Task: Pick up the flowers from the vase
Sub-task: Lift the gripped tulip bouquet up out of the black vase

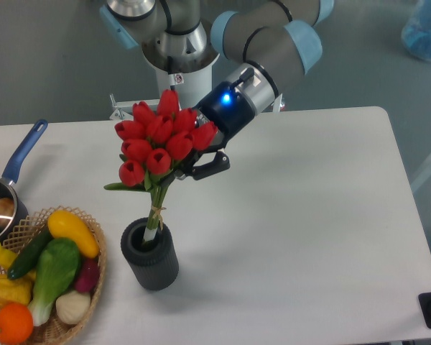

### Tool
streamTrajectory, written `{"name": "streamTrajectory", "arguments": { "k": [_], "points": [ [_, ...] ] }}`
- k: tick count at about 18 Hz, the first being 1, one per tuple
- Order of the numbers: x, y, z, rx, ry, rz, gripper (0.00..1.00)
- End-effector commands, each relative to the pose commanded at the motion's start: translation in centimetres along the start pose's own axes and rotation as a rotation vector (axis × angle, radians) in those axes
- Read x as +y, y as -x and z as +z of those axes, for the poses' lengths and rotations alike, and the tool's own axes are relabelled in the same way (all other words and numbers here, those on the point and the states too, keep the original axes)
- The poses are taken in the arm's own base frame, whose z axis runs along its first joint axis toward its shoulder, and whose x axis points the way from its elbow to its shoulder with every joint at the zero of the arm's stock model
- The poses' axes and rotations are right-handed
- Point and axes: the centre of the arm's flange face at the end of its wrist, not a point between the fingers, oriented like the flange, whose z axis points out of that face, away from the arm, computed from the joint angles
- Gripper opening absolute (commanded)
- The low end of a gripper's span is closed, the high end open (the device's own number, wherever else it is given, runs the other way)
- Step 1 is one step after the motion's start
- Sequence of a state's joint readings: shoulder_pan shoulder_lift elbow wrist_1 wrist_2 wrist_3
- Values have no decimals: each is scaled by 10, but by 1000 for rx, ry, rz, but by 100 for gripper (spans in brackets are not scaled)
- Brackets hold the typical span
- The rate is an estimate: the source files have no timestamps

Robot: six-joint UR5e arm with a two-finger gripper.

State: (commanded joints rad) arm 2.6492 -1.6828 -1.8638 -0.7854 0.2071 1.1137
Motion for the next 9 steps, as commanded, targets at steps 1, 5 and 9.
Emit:
{"name": "streamTrajectory", "arguments": {
  "k": [1,5,9],
  "points": [
    [-4,-2,-1,-2,-1,-8,42],
    [-30,-10,-4,-7,-6,-42,42],
    [-40,-14,-7,-12,-8,-46,42]
  ]
}}
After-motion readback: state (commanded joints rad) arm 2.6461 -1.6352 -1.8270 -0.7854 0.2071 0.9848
